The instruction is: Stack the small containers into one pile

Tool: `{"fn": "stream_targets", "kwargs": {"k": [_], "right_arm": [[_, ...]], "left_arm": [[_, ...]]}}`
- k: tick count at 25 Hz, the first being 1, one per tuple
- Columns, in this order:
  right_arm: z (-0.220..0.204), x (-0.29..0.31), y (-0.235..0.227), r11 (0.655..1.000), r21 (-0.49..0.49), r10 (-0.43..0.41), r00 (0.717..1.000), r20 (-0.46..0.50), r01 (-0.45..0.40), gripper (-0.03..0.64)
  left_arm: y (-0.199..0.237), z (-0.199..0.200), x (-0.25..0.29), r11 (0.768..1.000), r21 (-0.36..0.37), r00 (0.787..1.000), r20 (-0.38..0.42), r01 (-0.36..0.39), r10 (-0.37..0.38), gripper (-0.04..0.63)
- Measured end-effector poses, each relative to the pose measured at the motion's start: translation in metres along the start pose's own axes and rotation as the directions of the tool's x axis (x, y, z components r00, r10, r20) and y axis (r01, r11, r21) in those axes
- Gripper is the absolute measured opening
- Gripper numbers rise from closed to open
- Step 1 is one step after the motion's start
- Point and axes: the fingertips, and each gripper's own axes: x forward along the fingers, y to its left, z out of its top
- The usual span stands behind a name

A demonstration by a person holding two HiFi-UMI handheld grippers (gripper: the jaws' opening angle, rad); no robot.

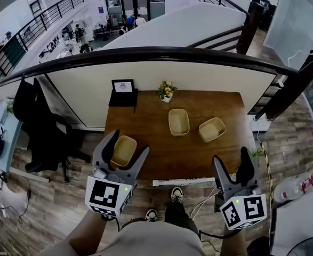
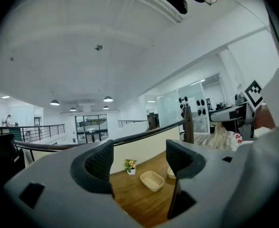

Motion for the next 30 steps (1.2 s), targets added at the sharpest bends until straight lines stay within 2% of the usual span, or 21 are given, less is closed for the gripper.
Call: {"fn": "stream_targets", "kwargs": {"k": [7, 14, 19, 26, 30], "right_arm": [[0.004, 0.065, -0.053, 0.996, 0.044, 0.074, 0.997, 0.008, -0.074, 0.371], [0.006, 0.122, -0.089, 0.984, 0.043, 0.173, 0.985, 0.000, -0.173, 0.373], [-0.001, 0.153, -0.099, 0.968, 0.040, 0.248, 0.969, -0.017, -0.248, 0.373], [-0.017, 0.171, -0.102, 0.950, 0.082, 0.307, 0.950, -0.057, -0.302, 0.373], [-0.023, 0.176, -0.096, 0.945, 0.098, 0.320, 0.945, -0.072, -0.312, 0.373]], "left_arm": [[0.006, 0.006, 0.062, 0.996, -0.014, 0.996, -0.011, -0.084, 0.084, 0.334], [0.009, 0.008, 0.104, 0.982, -0.013, 0.982, -0.040, -0.186, 0.185, 0.334], [0.007, 0.002, 0.119, 0.969, -0.014, 0.967, -0.076, -0.246, 0.244, 0.334], [0.007, -0.001, 0.123, 0.956, -0.019, 0.953, -0.091, -0.293, 0.290, 0.334], [0.012, -0.009, 0.123, 0.957, -0.027, 0.952, -0.118, -0.288, 0.284, 0.334]]}}
